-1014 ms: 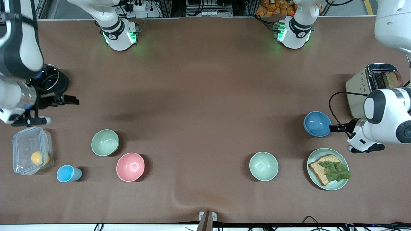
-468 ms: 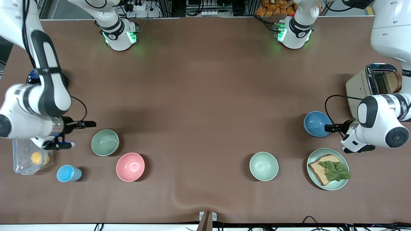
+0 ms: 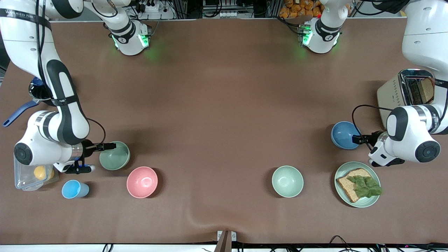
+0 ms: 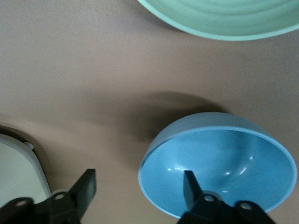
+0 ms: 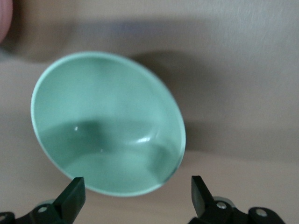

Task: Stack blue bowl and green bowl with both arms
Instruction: 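Close the right gripper on the green bowl while the left gripper grips blue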

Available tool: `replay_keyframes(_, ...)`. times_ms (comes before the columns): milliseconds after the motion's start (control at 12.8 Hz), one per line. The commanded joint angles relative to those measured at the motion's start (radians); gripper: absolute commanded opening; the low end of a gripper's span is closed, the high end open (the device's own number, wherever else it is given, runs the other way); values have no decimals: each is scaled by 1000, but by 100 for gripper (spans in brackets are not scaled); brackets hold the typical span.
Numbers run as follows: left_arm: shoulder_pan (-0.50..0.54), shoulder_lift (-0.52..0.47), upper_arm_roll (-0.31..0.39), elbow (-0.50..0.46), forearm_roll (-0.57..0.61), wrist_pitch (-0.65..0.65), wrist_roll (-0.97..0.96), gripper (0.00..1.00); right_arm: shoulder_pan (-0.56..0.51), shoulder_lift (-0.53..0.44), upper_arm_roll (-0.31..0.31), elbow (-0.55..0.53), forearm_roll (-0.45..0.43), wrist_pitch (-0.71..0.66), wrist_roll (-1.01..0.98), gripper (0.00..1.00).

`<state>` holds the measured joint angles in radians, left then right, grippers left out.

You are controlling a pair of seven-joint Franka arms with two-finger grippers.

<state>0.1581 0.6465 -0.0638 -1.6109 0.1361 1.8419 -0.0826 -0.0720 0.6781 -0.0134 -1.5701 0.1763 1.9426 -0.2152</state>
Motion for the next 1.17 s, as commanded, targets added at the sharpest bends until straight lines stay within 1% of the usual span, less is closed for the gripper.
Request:
replay_keyframes(0,6,-1,-7,-9,-12,8,-14,74,-11,32,7,33,19,38,-24,100)
replay_keyframes(156,8,10,-7,-7,-12,8,-14,70,-11,44,7,33,8,68,-30,81)
replay_keyframes(468,6,10,-7,-7,-13,10,-16,60,-11,54,7,33,8,75,-30,34)
replay_keyframes(624,6,10,-7,-7,-15,10,-16,54,-11,54,7,32,11,96,-30,16)
replay_keyframes(702,6,12,-7,-7,-13,10,-16,53,-12,54,7,30,11,96,-30,8)
replay_keyframes(858,6,12,-7,-7,-15,10,-16,50,-12,52,7,30,12,91,-30,0)
replay_keyframes(1092,6,15,-7,-7,-15,13,-16,48,-5,35,12,35,19,56,-20,0)
